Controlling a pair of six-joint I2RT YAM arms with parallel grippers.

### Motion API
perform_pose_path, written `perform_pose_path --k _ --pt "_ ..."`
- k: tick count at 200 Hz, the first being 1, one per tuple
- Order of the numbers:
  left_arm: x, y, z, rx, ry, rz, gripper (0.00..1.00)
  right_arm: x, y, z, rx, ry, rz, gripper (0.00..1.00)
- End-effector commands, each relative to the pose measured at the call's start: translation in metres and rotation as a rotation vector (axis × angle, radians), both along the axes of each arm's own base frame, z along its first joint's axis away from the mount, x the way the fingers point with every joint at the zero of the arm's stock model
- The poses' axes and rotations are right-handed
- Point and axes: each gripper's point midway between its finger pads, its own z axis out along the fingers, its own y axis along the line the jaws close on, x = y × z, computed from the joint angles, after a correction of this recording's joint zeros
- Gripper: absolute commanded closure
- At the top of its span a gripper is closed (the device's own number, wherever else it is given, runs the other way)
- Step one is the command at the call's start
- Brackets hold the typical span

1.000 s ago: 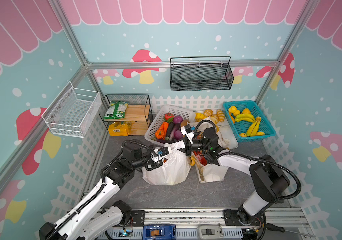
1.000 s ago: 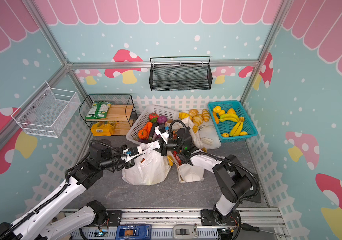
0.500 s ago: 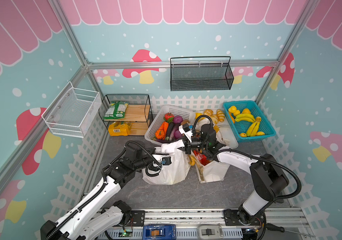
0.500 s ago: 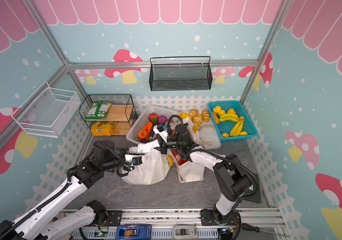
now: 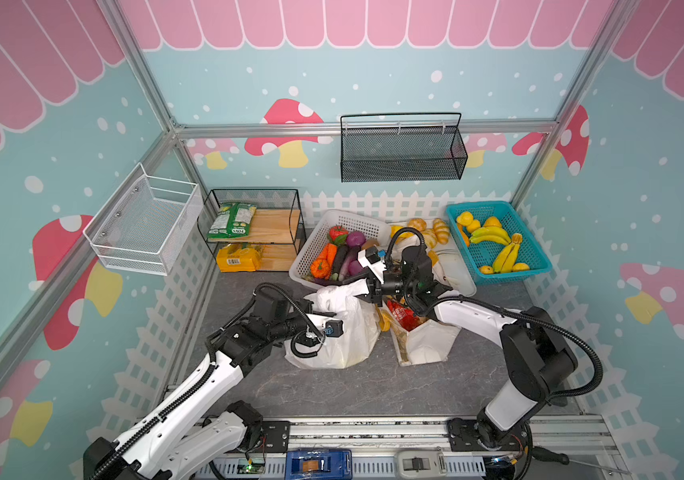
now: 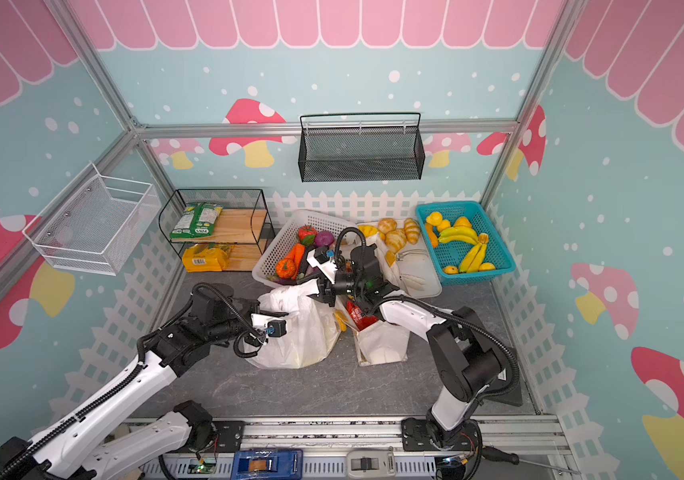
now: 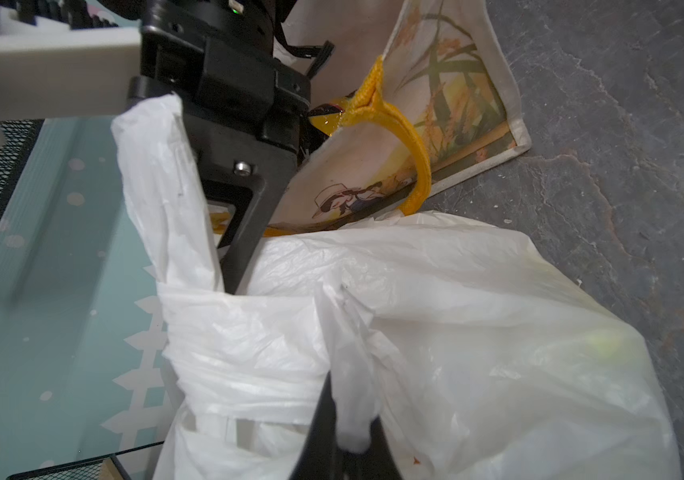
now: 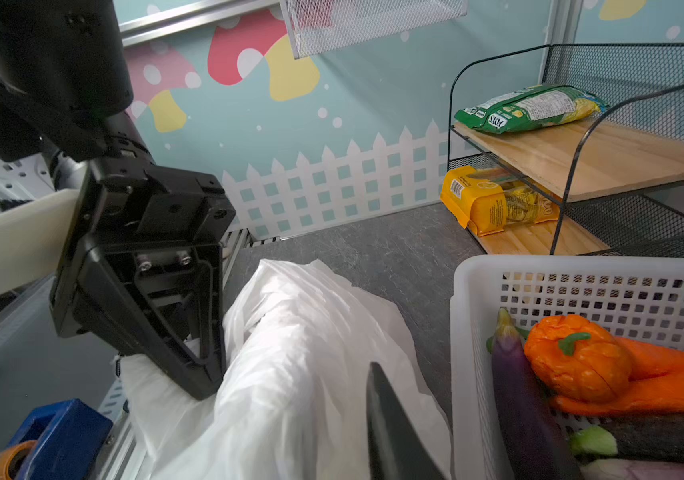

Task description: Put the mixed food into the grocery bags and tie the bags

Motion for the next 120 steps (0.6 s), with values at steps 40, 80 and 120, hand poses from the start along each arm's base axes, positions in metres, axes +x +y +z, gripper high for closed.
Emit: perform_pose_path --k 40,80,120 --pt "0.007 -0.004 0.004 0.064 -0.073 -0.042 0.98 -0.008 -0.004 0.005 -0.072 -0.091 0.046 0.47" --pt "0.010 -0.008 0.010 0.062 -0.103 -0.056 0.98 -0.009 -0.007 -0.002 -0.126 -0.106 0.056 0.34" --pt "0.013 -0.012 0.020 0.069 -0.149 -0.079 0.98 -0.013 -0.004 0.003 -0.109 -0.112 0.093 0.30"
